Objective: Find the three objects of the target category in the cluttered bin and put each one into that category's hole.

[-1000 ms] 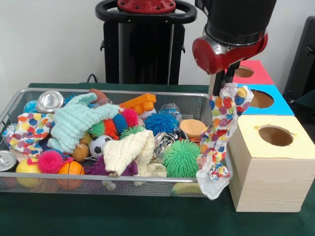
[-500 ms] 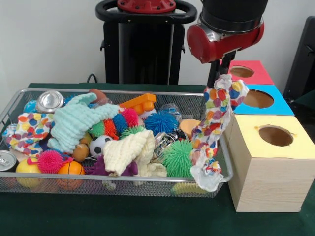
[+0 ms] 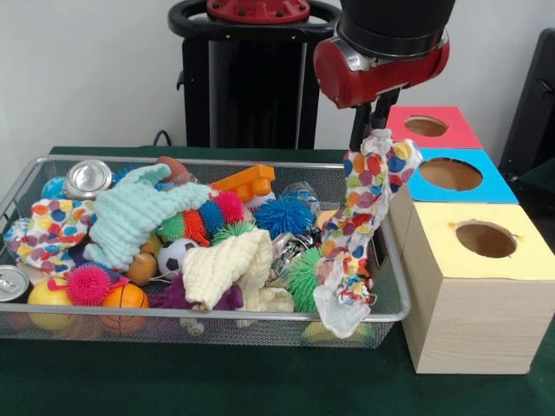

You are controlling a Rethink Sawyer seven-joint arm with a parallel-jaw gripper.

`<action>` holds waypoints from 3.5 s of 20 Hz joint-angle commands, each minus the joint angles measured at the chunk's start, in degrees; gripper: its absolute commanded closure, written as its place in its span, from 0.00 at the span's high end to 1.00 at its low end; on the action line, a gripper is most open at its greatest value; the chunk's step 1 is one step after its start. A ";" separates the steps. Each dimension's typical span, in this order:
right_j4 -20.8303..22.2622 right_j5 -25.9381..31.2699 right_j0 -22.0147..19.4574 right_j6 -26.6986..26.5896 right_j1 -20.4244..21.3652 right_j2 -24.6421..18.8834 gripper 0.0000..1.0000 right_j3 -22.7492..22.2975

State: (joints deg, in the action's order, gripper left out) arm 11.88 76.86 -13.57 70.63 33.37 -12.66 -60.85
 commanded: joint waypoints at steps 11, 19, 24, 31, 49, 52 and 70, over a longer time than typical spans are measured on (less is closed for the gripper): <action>-3.95 4.05 1.59 13.23 0.85 3.43 0.00 -4.65; -5.45 1.48 3.71 12.78 3.53 3.95 0.00 -7.30; -6.19 3.85 4.53 13.58 4.39 4.92 0.00 -6.77; -7.21 5.82 5.51 14.80 4.39 6.23 0.00 -5.81; -10.34 5.99 8.91 17.42 7.31 10.47 0.00 -10.25; -11.09 5.91 9.52 17.65 7.75 11.21 0.00 -11.01; -14.32 1.60 13.70 20.83 9.63 14.13 0.00 -15.72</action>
State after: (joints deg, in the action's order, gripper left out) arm -0.74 76.89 -0.14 75.79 43.45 1.12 -67.77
